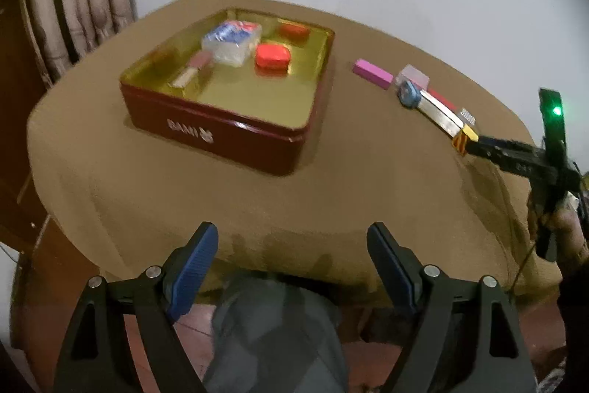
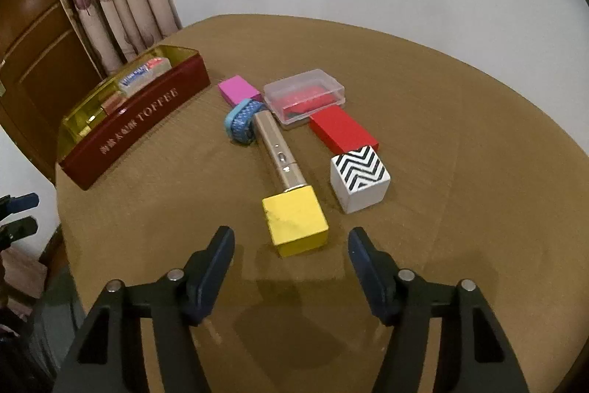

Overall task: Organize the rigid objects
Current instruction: 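Grasp the yellow cube with the right gripper, then carry the yellow cube into the tin and release it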

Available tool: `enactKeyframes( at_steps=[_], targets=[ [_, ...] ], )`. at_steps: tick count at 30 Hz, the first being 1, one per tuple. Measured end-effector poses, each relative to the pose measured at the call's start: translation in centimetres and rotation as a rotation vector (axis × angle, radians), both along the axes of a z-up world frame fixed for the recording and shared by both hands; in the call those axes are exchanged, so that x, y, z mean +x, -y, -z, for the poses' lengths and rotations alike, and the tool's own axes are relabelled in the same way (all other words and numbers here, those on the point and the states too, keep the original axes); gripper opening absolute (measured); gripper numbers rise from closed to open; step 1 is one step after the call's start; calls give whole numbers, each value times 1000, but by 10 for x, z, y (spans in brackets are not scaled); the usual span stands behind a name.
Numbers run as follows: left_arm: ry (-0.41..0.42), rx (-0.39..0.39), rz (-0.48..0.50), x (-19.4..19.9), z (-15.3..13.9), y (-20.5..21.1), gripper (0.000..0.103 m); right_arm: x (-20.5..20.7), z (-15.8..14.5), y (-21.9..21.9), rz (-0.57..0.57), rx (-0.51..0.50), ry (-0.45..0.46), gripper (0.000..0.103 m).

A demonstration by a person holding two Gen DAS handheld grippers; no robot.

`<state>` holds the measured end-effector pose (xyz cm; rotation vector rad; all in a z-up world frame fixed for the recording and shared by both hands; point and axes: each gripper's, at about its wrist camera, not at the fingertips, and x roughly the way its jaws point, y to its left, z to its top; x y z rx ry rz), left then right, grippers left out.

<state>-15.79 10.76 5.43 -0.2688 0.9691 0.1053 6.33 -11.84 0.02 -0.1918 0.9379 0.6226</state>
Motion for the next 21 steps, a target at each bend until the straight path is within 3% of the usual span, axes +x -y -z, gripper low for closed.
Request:
enactKeyframes(
  at_steps=[5, 6, 7, 8, 13, 17, 21],
  targets=[
    [-33, 8, 19, -3, 12, 5, 80, 13, 4, -1, -10, 8, -31, 61],
    [-38, 13, 23, -3, 13, 6, 80, 15, 4, -4, -19, 0, -34, 56],
    [-43, 17, 24, -2, 13, 6, 80, 16, 6, -5, -25, -13, -42, 34],
    [-46, 20, 27, -3, 14, 7, 80, 16, 8, -8, -29, -30, -52, 31],
    [-53, 1, 23, -8, 9, 5, 80, -5, 0, -9, -36, -46, -41, 30],
    [-39, 1, 4, -21, 2, 1, 85, -25, -46, -25, -94, 23, 3, 30],
    [-13, -3, -10, -26, -4, -3, 85, -13, -102, -82, -193, 136, 28, 30]
  ],
)
